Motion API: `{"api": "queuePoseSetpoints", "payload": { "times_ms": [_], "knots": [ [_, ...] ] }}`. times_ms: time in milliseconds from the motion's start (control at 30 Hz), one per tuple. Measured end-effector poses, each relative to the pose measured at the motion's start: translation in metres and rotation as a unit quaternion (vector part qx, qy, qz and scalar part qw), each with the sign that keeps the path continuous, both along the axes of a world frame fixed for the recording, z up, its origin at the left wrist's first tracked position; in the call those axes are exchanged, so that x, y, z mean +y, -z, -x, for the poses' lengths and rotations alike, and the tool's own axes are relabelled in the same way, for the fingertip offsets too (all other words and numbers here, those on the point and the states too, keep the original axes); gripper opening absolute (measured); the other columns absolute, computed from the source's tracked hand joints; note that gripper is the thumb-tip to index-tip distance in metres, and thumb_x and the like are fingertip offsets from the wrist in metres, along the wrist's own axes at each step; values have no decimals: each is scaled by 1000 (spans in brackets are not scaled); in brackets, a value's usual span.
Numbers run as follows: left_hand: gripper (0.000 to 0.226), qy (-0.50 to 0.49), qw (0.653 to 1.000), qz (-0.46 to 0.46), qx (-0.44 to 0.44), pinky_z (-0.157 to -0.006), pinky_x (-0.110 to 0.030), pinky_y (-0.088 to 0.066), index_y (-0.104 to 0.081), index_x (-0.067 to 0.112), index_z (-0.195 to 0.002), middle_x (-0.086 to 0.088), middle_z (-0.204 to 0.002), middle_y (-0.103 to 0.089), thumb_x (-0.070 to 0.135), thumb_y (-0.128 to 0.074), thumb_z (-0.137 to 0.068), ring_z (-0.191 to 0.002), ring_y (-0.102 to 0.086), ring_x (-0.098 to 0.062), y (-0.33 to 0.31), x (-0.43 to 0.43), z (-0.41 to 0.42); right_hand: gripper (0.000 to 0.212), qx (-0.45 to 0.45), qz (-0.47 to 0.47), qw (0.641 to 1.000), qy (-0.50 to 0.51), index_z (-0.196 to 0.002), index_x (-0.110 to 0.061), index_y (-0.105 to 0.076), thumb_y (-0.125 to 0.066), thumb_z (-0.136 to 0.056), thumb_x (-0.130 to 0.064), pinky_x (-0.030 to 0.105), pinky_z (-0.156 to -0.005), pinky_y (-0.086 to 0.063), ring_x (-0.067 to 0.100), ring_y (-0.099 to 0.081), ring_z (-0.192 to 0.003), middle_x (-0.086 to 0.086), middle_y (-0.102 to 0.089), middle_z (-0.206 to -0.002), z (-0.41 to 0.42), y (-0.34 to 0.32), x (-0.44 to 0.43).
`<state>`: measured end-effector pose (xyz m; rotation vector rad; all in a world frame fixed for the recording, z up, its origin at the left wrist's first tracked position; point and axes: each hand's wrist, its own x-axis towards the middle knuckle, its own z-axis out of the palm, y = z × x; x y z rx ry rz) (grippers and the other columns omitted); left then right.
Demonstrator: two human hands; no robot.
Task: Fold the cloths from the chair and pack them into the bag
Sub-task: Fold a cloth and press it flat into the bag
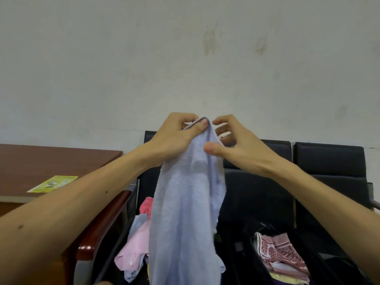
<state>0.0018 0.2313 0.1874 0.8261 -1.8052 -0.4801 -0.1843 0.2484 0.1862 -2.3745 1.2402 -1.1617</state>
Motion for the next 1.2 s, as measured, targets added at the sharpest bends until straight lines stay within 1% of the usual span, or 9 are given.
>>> {"api": "queuePoseSetpoints", "payload": {
  "times_ms": [100, 167, 233, 333, 467, 700, 967, 1100, 1200],
  "knots": [
    [29, -11, 1000, 1, -24, -65, -25, -50, -74, 19, -81, -3, -74, -72, 39, -60, -98, -66, -63, -8, 0, -4, -2, 27, 53, 73, 996, 13, -84, -17, -61, -70, -88, -42, 18, -57, -43, 2, -55, -61, -6, -64, -75, -2, 12, -10],
    [31, -19, 999, 8, -38, -60, -20, -46, -75, 16, -79, -3, -70, -70, 40, -63, -95, -63, -59, -6, 1, -7, -8, 30, 42, 91, 995, 24, -73, -8, -59, -62, -95, -30, 23, -53, -38, 6, -46, -55, 1, -58, -64, 0, 14, -17],
    [28, -26, 998, 0, -50, -57, -16, -42, -75, 15, -79, 3, -64, -67, 38, -68, -92, -59, -56, -4, 2, -10, -15, 25, 14, 86, 996, 31, -76, -10, -66, -58, -97, -23, 28, -58, -45, 8, -55, -61, -1, -64, -69, 5, 10, -21],
    [23, -20, 995, -40, -90, -57, -17, -45, -76, 15, -79, 5, -64, -69, 36, -74, -87, -59, -59, -5, 6, -14, -28, 24, -20, 106, 993, 55, -87, -25, -74, -56, -96, -12, 16, -67, -47, 1, -63, -76, -12, -72, -85, 17, -2, -23],
    [24, -17, 982, -78, -170, -61, -19, -47, -76, 14, -76, 9, -68, -70, 37, -75, -85, -63, -62, -3, 17, -16, -50, 24, -43, 108, 991, 63, -84, -29, -74, -58, -95, -15, 5, -62, -43, -8, -62, -72, -17, -71, -84, 33, -10, -24],
    [43, -60, 960, -137, -237, -68, -28, -49, -78, 13, -79, -4, -79, -76, 54, -79, -65, -67, -63, -7, 31, -21, -97, 34, -85, 60, 989, 107, -80, 0, -70, -63, -96, -29, 31, -62, -33, 17, -45, -68, 13, -55, -69, 72, 3, -35],
    [53, 7, 958, -230, -174, -71, -31, -60, -78, 5, -91, -10, -91, -77, 50, -85, -64, -83, -74, -21, 81, -18, -121, 16, -235, -66, 966, 78, -93, -22, -74, -60, -97, -27, 20, -69, -54, 6, -69, -80, -3, -75, -86, 89, 74, -18],
    [65, 40, 956, -292, 8, -61, -21, -55, -79, 12, -79, -8, -82, -75, 59, -94, -36, -74, -72, -14, 138, -11, -130, 16, -322, -114, 935, 99, -99, -13, -74, -63, -96, -24, 30, -74, -56, 12, -71, -85, 0, -77, -89, 92, 122, -16],
    [45, 19, 929, -318, 188, -63, -22, -57, -75, 12, -100, -9, -95, -77, 43, -83, -67, -81, -74, -13, 176, 2, -121, 18, -330, -162, 924, 104, -104, -13, -73, -64, -95, -25, 35, -75, -56, 18, -73, -89, 4, -77, -95, 86, 154, -11]
  ]
}}
